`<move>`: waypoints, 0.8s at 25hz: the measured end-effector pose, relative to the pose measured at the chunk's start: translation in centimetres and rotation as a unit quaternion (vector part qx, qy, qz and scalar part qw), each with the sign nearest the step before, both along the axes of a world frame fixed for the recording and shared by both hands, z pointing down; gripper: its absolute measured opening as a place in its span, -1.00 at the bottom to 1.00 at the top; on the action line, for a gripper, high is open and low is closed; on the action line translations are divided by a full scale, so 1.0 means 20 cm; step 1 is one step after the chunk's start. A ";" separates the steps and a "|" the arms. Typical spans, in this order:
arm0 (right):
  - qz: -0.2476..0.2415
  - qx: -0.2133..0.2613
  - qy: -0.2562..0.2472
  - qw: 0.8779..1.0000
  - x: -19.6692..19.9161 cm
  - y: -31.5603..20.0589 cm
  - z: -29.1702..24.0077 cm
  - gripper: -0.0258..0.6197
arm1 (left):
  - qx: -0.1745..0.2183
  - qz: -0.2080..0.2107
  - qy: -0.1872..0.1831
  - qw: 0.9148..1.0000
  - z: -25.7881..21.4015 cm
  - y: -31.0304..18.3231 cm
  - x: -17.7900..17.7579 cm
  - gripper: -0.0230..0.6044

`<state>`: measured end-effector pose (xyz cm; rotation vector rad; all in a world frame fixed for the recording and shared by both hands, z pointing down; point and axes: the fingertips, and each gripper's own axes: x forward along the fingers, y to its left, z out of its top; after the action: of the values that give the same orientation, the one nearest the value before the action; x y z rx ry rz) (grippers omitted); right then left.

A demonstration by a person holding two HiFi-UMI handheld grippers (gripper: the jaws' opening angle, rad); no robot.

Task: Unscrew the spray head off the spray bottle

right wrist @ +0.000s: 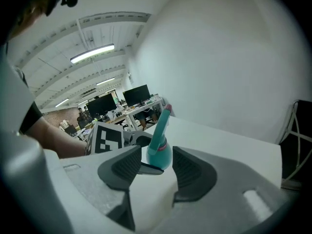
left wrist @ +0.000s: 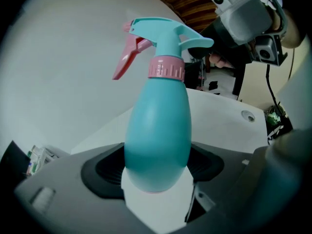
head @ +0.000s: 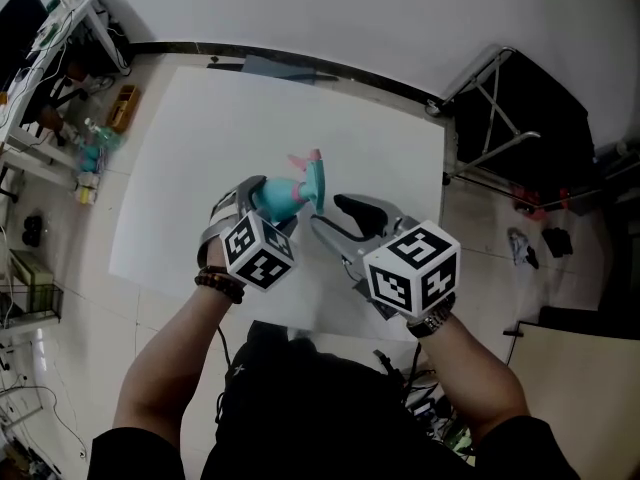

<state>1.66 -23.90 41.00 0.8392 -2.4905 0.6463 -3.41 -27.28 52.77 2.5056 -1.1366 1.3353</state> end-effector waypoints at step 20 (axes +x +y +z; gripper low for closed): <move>-0.013 -0.077 -0.004 0.997 -0.01 0.13 0.02 -0.34 | 0.098 0.067 -0.184 0.976 -0.17 0.18 0.02 0.36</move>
<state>1.37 -21.38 41.32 0.7466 -2.4183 0.8206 -3.10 -23.66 49.27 2.5772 -1.2336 1.8734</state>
